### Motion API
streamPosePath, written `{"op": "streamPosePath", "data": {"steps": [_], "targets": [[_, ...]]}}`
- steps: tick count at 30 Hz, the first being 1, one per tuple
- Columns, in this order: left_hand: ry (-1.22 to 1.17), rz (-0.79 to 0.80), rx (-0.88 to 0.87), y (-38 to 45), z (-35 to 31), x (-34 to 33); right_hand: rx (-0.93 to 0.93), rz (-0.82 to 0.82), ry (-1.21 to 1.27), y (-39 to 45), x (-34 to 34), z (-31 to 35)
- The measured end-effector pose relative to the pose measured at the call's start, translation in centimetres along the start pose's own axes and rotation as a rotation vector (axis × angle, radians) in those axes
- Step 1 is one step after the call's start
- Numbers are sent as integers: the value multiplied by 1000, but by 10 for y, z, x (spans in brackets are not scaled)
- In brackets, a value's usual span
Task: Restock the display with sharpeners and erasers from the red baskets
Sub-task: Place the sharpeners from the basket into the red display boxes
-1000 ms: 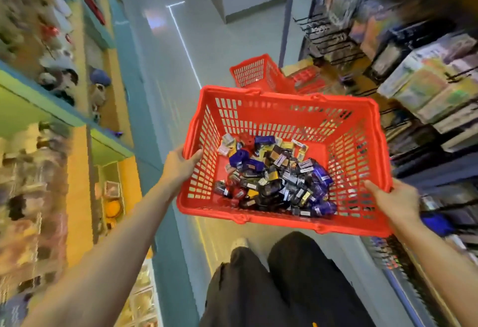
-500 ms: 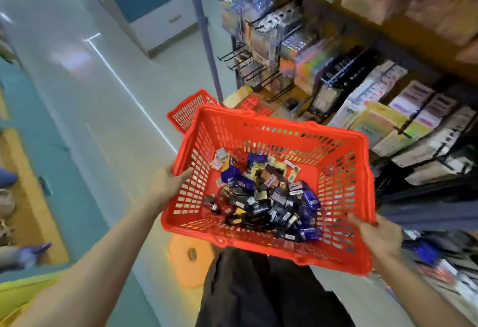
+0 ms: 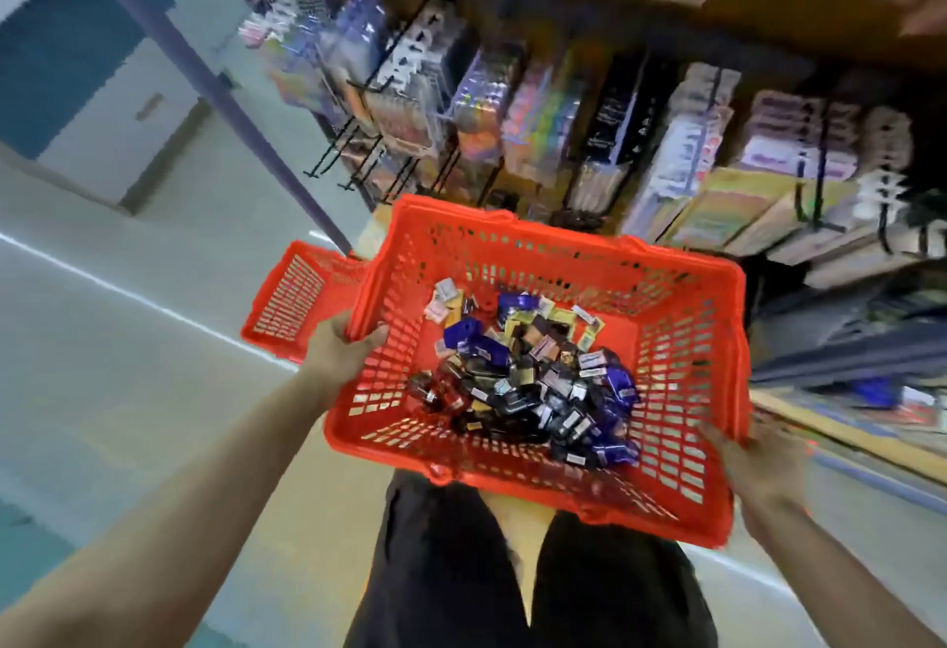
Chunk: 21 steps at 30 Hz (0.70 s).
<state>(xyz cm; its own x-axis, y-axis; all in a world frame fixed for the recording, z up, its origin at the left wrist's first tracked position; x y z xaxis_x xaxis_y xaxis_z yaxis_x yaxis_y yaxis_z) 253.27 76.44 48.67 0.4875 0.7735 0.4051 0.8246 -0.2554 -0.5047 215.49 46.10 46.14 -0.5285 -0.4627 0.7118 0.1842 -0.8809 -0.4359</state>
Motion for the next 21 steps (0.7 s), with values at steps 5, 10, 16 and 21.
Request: {"op": "streamPosePath", "data": {"steps": [5, 10, 16, 21], "targets": [[60, 92, 60, 49, 16, -19, -207, -87, 131, -22, -36, -28], [94, 145, 106, 74, 47, -57, -308, -100, 156, -23, -61, -68], [54, 175, 166, 107, 142, -119, -372, -146, 204, 14, -120, -140], [71, 185, 170, 161, 243, -172, -413, -216, 166, 60, -205, -214]]}}
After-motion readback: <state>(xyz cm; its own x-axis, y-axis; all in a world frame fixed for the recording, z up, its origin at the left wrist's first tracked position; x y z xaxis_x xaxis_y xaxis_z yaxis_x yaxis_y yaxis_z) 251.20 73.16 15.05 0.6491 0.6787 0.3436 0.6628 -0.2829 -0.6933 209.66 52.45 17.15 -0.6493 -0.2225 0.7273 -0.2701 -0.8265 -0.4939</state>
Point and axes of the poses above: each hand's wrist, its own y-axis towards the middle knuckle, its own x-axis out of the back of the hand, z = x × y, the point moved 2 cm from there along y, towards the middle knuckle, and after that the axes turned 2 degrees about y, right-handed, at the moved point
